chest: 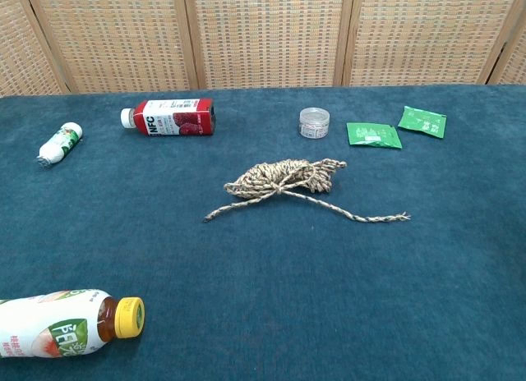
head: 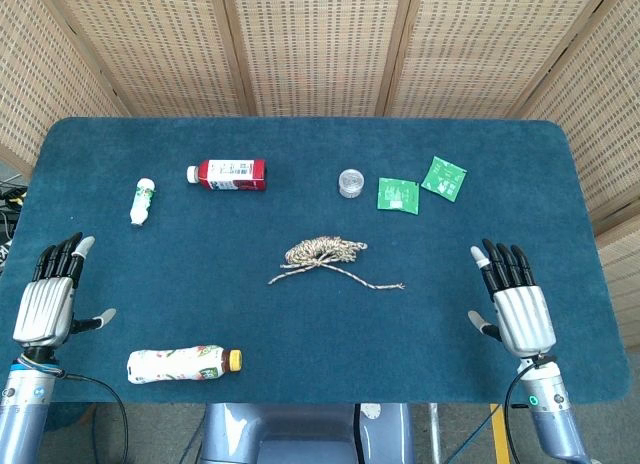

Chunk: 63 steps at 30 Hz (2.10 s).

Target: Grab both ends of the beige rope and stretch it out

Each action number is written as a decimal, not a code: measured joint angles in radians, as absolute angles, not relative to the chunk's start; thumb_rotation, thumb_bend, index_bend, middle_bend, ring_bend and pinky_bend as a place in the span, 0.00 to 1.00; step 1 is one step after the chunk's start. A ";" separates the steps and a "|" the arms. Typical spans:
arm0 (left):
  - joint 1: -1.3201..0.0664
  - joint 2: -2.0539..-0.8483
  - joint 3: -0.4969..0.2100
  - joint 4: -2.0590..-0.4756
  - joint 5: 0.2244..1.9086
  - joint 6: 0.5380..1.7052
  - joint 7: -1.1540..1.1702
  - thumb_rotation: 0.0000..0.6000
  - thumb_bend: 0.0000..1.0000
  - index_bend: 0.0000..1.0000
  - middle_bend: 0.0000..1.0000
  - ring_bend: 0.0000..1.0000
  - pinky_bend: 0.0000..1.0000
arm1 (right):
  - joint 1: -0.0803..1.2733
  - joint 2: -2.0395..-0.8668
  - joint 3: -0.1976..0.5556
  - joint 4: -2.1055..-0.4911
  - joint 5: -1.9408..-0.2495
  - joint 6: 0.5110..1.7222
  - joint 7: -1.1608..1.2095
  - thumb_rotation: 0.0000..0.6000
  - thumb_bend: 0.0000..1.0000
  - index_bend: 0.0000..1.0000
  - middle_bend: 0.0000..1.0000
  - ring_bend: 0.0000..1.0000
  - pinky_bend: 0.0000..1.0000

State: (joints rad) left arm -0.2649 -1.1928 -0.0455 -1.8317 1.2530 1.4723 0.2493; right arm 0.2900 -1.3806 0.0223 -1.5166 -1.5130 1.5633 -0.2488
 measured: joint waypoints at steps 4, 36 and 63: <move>-0.255 -1.193 -0.050 -1.832 1.264 1.476 0.255 1.00 0.00 0.00 0.00 0.00 0.00 | 0.285 -1.383 0.028 -1.516 -1.516 1.550 -0.260 1.00 0.00 0.05 0.00 0.00 0.00; -0.244 -1.227 -0.084 -1.845 1.258 1.443 0.363 1.00 0.00 0.00 0.00 0.00 0.00 | 0.607 -1.561 0.161 -1.265 -1.267 0.943 -0.219 1.00 0.30 0.52 0.09 0.00 0.00; -0.247 -1.253 -0.091 -1.835 1.268 1.418 0.392 1.00 0.00 0.00 0.00 0.00 0.00 | 0.665 -1.657 0.154 -1.198 -1.177 0.850 -0.258 1.00 0.36 0.54 0.10 0.00 0.00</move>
